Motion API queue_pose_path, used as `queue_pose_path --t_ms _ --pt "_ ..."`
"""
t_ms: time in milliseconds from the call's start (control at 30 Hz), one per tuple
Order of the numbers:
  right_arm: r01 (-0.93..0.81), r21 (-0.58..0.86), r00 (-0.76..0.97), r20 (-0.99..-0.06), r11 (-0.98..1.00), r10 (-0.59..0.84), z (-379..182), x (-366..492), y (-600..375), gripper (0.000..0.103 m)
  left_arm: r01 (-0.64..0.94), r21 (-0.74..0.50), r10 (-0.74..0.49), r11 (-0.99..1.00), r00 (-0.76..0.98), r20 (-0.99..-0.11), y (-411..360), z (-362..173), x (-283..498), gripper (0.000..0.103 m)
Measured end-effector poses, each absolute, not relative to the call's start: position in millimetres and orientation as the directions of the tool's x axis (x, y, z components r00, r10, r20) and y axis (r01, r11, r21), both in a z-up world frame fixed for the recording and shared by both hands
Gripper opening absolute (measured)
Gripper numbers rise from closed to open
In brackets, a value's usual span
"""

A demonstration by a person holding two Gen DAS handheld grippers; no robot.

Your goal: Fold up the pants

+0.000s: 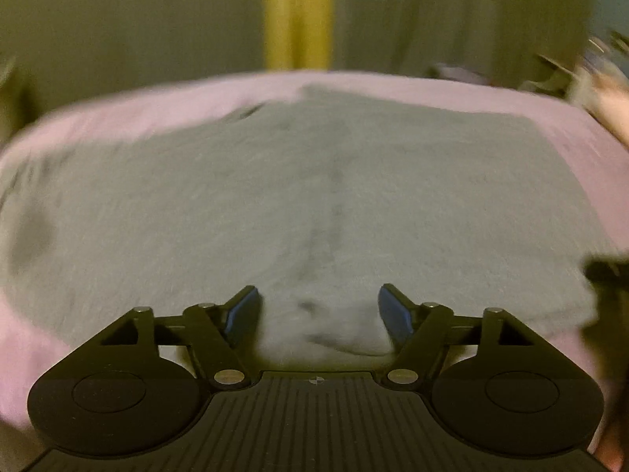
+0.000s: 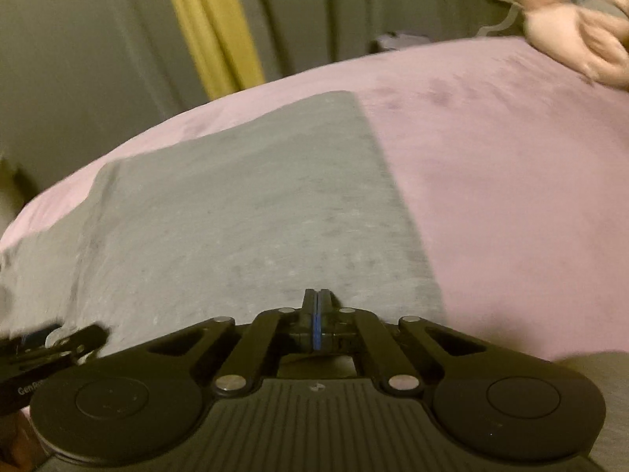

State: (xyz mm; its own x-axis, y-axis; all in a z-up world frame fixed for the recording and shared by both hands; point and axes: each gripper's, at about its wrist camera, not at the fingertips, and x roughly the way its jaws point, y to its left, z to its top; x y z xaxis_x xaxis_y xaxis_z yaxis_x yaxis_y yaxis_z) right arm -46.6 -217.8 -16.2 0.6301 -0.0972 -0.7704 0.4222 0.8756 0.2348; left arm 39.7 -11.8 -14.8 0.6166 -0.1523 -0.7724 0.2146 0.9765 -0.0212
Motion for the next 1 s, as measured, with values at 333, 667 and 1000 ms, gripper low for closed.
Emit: queue_pose_path --t_ms 333,667,1000 --pt "0.35 0.208 0.644 -0.761 0.913 -0.073 -10.7 -52.1 -202.0 0.005 -0.045 -0.113 -0.058 0.993 0.644 -0.763 30.8 -1.2 52.9 0.087" --pt "0.393 0.261 0.657 -0.751 0.882 -0.071 -15.9 -48.5 -210.1 0.005 -0.413 -0.417 0.007 0.809 0.717 -0.697 147.7 47.8 91.0 0.092" --pt "0.337 0.27 0.682 -0.731 0.902 -0.036 -18.6 -40.5 -202.3 0.042 -0.492 -0.239 0.268 0.837 0.75 -0.605 292.1 118.2 80.6 0.096"
